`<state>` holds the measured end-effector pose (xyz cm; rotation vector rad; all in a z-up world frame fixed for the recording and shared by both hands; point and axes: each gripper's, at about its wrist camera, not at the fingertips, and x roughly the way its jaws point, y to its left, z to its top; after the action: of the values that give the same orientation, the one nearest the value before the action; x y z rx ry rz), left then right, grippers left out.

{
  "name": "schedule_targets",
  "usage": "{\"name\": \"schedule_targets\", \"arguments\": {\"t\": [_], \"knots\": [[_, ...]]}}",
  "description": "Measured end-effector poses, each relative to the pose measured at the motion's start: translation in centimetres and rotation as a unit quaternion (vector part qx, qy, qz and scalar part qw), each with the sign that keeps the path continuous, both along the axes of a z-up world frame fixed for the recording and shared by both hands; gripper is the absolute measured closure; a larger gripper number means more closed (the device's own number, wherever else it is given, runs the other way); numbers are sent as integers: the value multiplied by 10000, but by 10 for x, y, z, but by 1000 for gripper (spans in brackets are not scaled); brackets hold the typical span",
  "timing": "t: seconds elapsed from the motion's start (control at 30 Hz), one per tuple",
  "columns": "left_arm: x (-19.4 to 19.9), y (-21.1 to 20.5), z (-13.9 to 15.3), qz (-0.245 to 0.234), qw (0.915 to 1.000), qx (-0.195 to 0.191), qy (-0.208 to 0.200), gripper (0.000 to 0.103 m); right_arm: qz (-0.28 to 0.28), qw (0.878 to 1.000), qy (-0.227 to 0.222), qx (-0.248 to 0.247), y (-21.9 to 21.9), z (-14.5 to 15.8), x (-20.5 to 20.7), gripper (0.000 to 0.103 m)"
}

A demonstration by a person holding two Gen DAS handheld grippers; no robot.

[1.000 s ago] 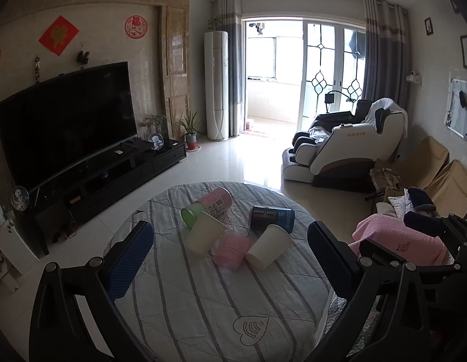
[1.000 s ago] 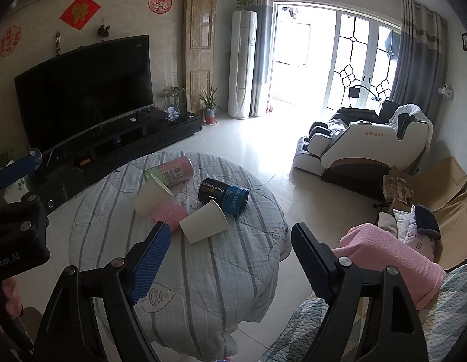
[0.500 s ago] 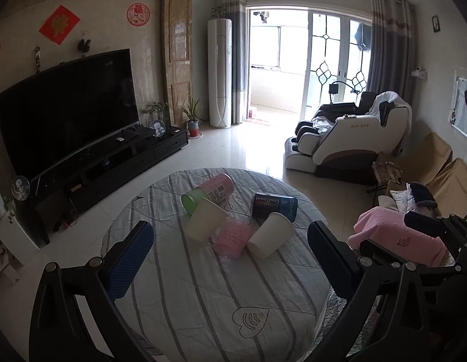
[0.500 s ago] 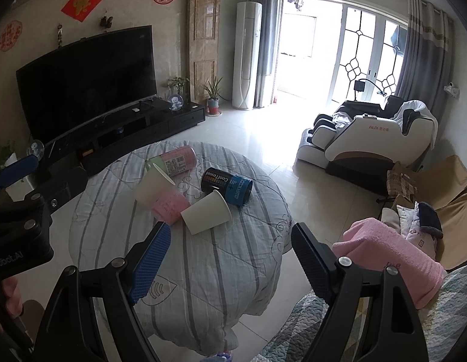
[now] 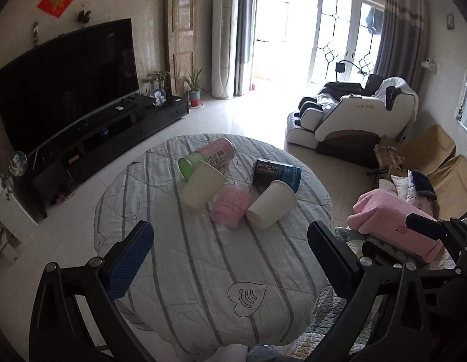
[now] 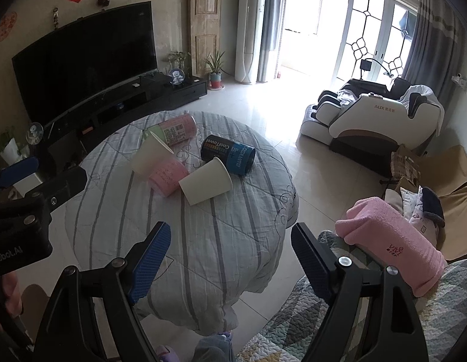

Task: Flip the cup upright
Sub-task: 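Move both grippers forward over the table toward the tipped cups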

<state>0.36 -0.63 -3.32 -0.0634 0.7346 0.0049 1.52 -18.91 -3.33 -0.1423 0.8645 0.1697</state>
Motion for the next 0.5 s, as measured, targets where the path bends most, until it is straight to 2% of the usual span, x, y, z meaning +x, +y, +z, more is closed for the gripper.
{"name": "schedule_targets", "arguments": {"t": [0.5], "knots": [[26, -6, -32, 203, 9972, -39, 721, 0, 161, 9970, 762, -49, -7, -34, 22, 20]]}}
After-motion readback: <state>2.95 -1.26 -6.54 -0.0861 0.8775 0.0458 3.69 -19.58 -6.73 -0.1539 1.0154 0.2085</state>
